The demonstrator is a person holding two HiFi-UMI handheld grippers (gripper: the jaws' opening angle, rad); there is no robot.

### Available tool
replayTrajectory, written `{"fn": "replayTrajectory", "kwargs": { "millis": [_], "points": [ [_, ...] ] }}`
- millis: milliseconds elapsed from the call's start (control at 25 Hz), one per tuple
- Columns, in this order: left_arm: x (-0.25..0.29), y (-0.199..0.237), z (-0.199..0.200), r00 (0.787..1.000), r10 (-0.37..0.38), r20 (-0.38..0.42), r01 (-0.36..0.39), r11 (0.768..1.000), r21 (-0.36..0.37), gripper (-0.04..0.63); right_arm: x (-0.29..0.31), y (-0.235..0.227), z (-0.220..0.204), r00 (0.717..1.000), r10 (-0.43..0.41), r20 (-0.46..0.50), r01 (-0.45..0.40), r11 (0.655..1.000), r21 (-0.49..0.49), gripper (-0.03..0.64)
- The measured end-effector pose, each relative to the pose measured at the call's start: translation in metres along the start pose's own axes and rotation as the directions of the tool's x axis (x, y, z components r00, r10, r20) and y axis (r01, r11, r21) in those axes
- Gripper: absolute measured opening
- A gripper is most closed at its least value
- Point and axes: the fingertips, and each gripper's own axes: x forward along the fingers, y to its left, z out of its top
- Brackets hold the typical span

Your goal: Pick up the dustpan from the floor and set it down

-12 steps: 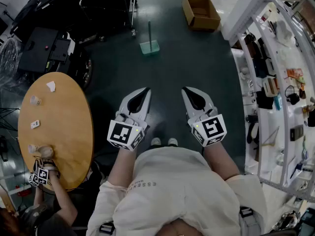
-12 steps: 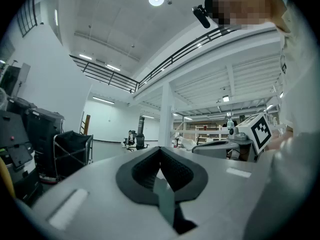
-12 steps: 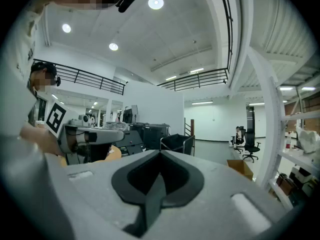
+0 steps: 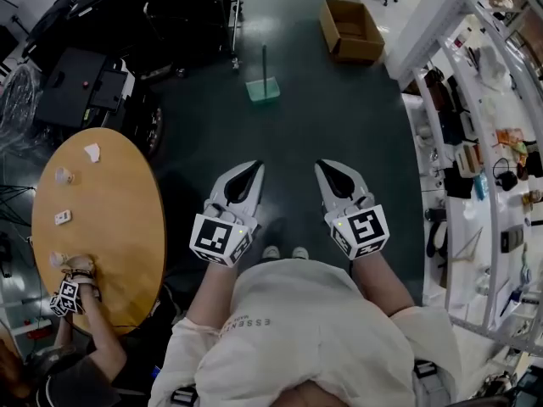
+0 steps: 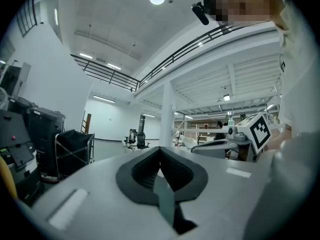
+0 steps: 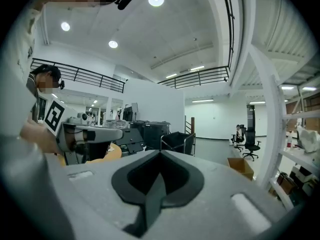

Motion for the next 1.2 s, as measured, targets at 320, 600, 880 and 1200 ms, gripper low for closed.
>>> {"fn": "replayTrajectory", "kwargs": {
  "millis": [320,600,880,1200],
  "points": [
    [-0.008,0.042,-0.01,0.999,0.049,-0.003,-0.049,0.999,-0.014,0.017,0.03,-0.006,-0.014,0.997,-0.063,-0.041,0.065,0.997,0.046,-0.009],
    [-0.011,0.086,-0.026,0.994,0.102,-0.022,-0.103,0.994,-0.037,0.017,0.076,-0.016,-0.03,0.993,-0.082,-0.085,0.087,0.994,0.06,-0.009],
    [0.028,0.171,-0.034,0.973,0.231,-0.002,-0.23,0.969,-0.089,0.008,0.168,-0.051,-0.037,0.995,-0.001,-0.096,0.009,0.996,0.084,-0.009],
    [0.129,0.277,-0.011,0.961,0.275,0.002,-0.275,0.961,-0.039,0.008,0.307,-0.145,-0.028,0.987,0.016,-0.16,-0.008,0.999,0.051,-0.009]
  ]
}}
